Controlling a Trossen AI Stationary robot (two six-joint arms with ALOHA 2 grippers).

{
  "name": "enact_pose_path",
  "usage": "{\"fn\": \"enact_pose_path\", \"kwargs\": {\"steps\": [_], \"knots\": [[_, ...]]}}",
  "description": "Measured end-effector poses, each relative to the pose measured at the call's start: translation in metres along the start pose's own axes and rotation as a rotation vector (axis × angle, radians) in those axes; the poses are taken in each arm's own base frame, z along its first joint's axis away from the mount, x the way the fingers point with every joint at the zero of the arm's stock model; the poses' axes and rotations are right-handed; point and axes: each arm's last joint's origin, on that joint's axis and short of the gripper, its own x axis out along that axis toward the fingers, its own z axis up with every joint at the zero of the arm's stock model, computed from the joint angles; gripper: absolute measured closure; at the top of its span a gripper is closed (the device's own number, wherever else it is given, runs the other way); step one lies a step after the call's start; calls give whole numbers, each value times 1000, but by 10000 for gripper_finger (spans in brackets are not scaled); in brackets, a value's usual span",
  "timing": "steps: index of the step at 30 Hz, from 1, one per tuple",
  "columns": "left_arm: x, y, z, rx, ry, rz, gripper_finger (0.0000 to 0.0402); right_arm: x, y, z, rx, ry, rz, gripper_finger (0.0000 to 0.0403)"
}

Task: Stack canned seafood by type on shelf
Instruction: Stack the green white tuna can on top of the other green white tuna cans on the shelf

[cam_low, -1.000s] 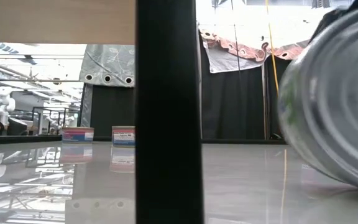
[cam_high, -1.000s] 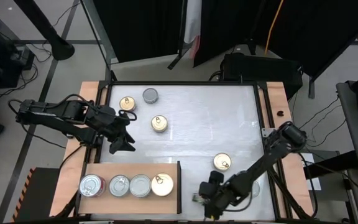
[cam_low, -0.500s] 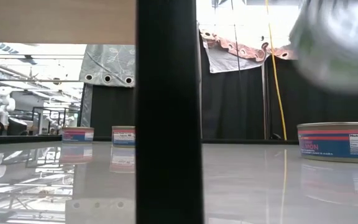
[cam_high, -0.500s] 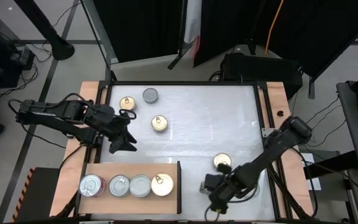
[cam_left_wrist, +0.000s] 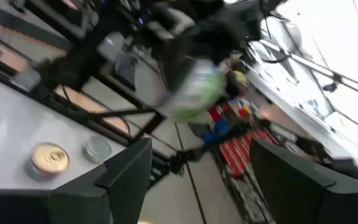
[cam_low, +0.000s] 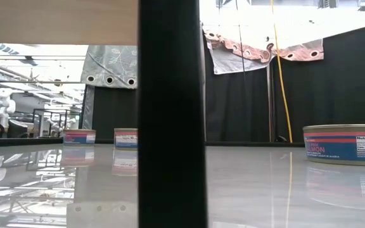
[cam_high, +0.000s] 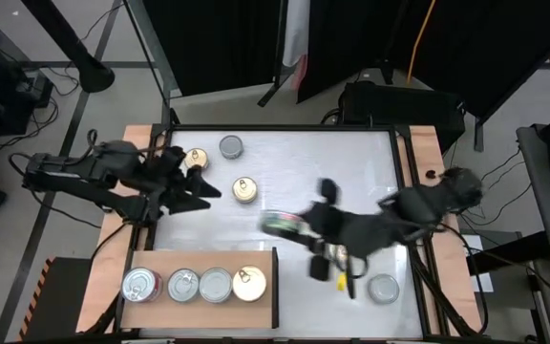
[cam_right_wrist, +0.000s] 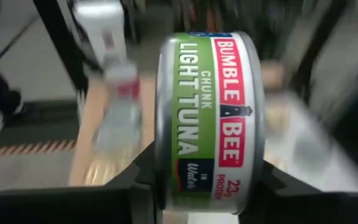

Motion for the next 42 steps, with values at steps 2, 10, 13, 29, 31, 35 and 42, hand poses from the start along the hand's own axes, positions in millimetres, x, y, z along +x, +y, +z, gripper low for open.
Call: {"fn": "enact_pose_path", "kwargs": {"steps": [2, 10, 13, 29, 31, 35, 42], "knots": [[-5, -1, 1, -1, -16, 20, 132, 17, 6, 20, -132, -121, 5, 288], [-41, -8, 4, 46, -114, 94, 132, 90, 37, 21, -639, -213, -123, 275], [-55, -8, 4, 56, -162, 162, 132, 115, 45, 8, -781, -163, -184, 265], [-64, -5, -4, 22, -73, 201, 132, 157, 79, -26, -1093, -156, -119, 268], [-60, -7, -8, 7, -1, 138, 132, 156, 81, -26, -1073, -165, -98, 270], [-53, -12, -14, 4, 96, 39, 132, 156, 83, -29, -1072, -154, -48, 271], [-34, -31, -33, 255, 241, -99, 132, 158, 78, -24, -936, -171, -82, 272]]}}
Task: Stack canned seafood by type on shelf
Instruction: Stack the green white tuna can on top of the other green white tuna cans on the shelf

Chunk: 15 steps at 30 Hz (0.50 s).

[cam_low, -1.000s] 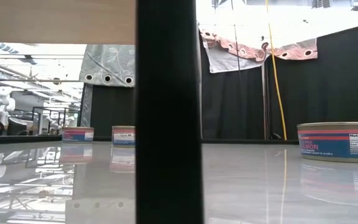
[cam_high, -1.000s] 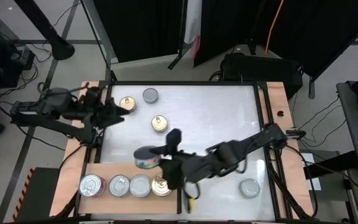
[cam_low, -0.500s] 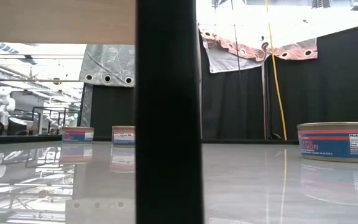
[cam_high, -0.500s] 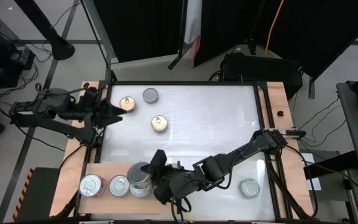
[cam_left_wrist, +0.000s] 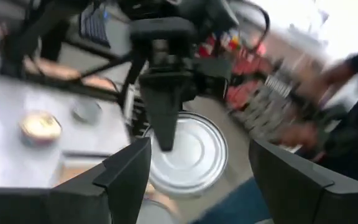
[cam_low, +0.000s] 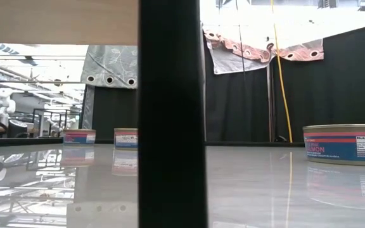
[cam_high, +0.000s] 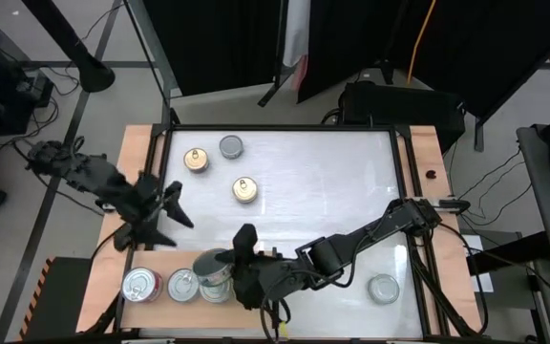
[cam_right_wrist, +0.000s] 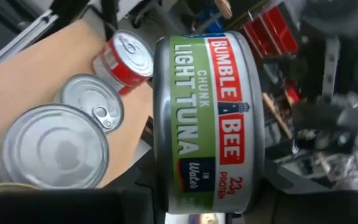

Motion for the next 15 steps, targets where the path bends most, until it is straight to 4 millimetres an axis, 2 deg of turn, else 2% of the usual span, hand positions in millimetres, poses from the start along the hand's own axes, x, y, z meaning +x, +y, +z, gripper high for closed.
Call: {"fn": "enact_pose_path", "kwargs": {"steps": [3, 7, 11, 15], "knots": [[9, -11, 1, 245, -1, 20, 132, 2, -2, -2, 64, 6, -5, 272], [12, -24, 10, 459, -17, 96, 132, 2, -2, -2, 132, 6, -4, 272], [20, -34, 9, 523, 103, 110, 124, 1, -4, -1, 214, 2, -8, 272], [27, -48, 8, 513, 193, 69, 91, 1, -7, -3, 270, 20, -20, 272]]}}
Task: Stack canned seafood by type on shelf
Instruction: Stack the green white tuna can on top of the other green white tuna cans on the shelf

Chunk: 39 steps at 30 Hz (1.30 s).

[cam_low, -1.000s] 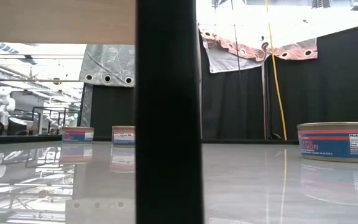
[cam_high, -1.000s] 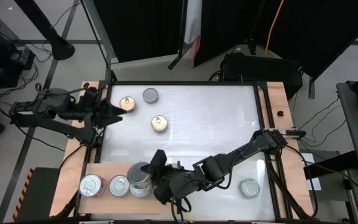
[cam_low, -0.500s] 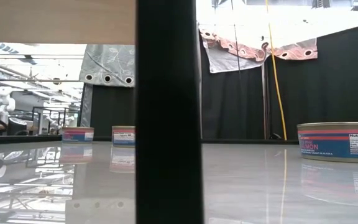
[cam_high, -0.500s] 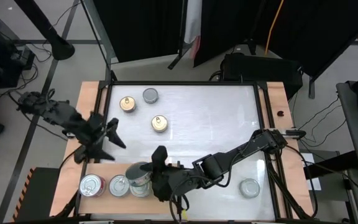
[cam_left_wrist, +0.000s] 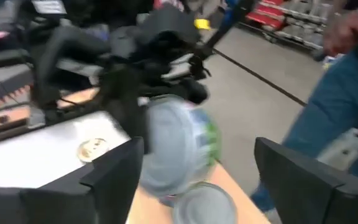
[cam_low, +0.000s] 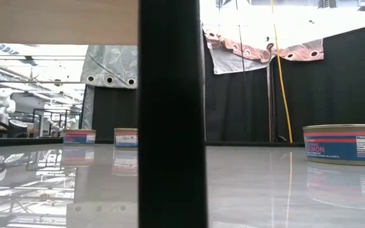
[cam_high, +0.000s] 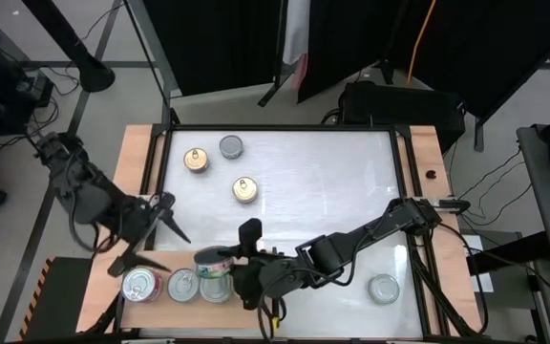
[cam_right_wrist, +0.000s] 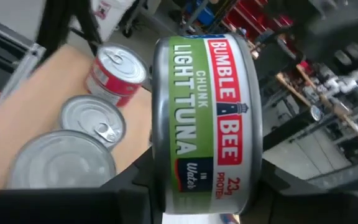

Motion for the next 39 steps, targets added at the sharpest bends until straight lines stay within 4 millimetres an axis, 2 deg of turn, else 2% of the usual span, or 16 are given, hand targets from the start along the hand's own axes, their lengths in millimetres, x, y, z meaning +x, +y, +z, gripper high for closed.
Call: {"fn": "enact_pose_path", "kwargs": {"steps": [3, 7, 9, 13, 16, 19, 28, 29, 31, 34, 39], "knots": [[6, -7, 0, 12, 57, 23, 57, 1, -4, -1, 37, 10, -22, 272], [18, -8, -4, 41, 112, 164, 13, 3, -9, -2, 81, 11, -32, 272], [24, -9, -5, 30, 124, 195, 5, 5, -12, -3, 105, 14, -36, 272], [37, -12, -8, -1, 157, 204, 16, 8, -18, -5, 157, 15, -51, 272], [45, -13, -10, -5, 175, 239, 35, 10, -21, -5, 181, 8, -57, 272], [51, -13, -12, 6, 182, 287, 71, 11, -23, -6, 184, 10, -61, 272], [51, -12, -13, 25, 186, 359, 251, 11, -22, -6, 334, 9, -55, 260], [51, -12, -13, 24, 186, 362, 265, 11, -22, -6, 361, 7, -52, 256], [50, -12, -13, 21, 183, 361, 264, 10, -21, -8, 427, 25, -47, 245], [43, -11, -11, 6, 167, 345, 264, -6, -23, -9, 565, 95, 14, 218], [28, -11, -4, -14, 160, 314, 264, -62, -45, -12, 883, 349, 239, 166]]}}
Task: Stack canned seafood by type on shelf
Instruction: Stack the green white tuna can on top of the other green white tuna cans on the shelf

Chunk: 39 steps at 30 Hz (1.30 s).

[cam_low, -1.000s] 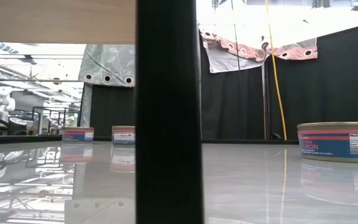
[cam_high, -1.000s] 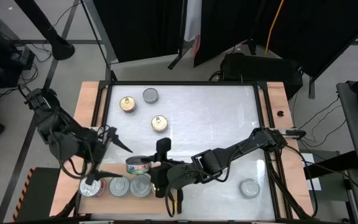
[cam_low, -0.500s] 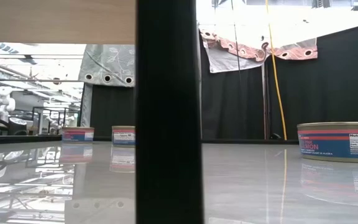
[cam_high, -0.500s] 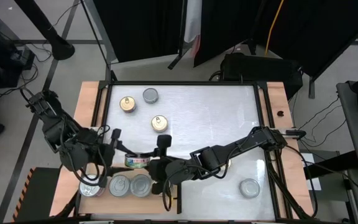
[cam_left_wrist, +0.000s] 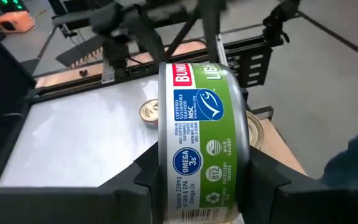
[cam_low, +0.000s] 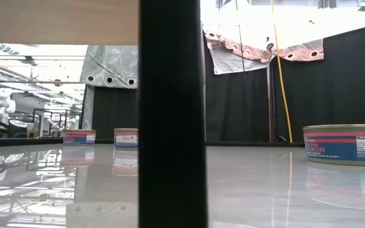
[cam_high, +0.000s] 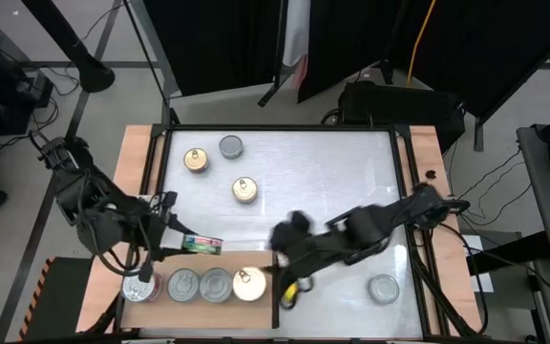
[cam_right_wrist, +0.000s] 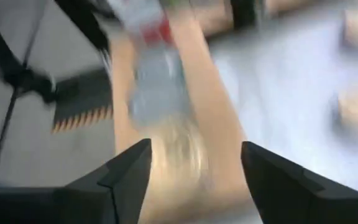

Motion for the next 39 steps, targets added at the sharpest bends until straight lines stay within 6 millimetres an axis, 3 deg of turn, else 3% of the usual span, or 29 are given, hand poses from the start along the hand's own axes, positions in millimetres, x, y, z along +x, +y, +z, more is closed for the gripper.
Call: {"fn": "enact_pose_path", "kwargs": {"steps": [3, 6, 10, 15, 21, 26, 32, 36, 39], "knots": [[0, -7, -2, 30, 22, -41, 260, -32, -20, -11, 183, 191, -112, 150], [9, -22, -8, 137, 81, -117, 253, -59, -37, -18, 271, 198, -308, 148], [26, -43, -17, 300, 163, -136, 257, -80, -50, -12, 288, -19, -480, 152], [43, -57, -25, 399, 211, -32, 258, -106, -81, 15, 264, -267, -619, 160], [60, -77, -34, 527, 256, -25, 254, -163, -129, 44, 292, -403, -668, 174], [67, -90, -45, 609, 304, 5, 253, -199, -146, 54, 340, -515, -641, 184], [70, -93, -52, 666, 361, 42, 252, -205, -142, 59, 342, -559, -582, 193], [67, -93, -49, 629, 353, -36, 243, -191, -137, 61, 333, -528, -553, 195], [63, -89, -48, 597, 362, -101, 214, -176, -133, 64, 317, -501, -544, 195]]}}
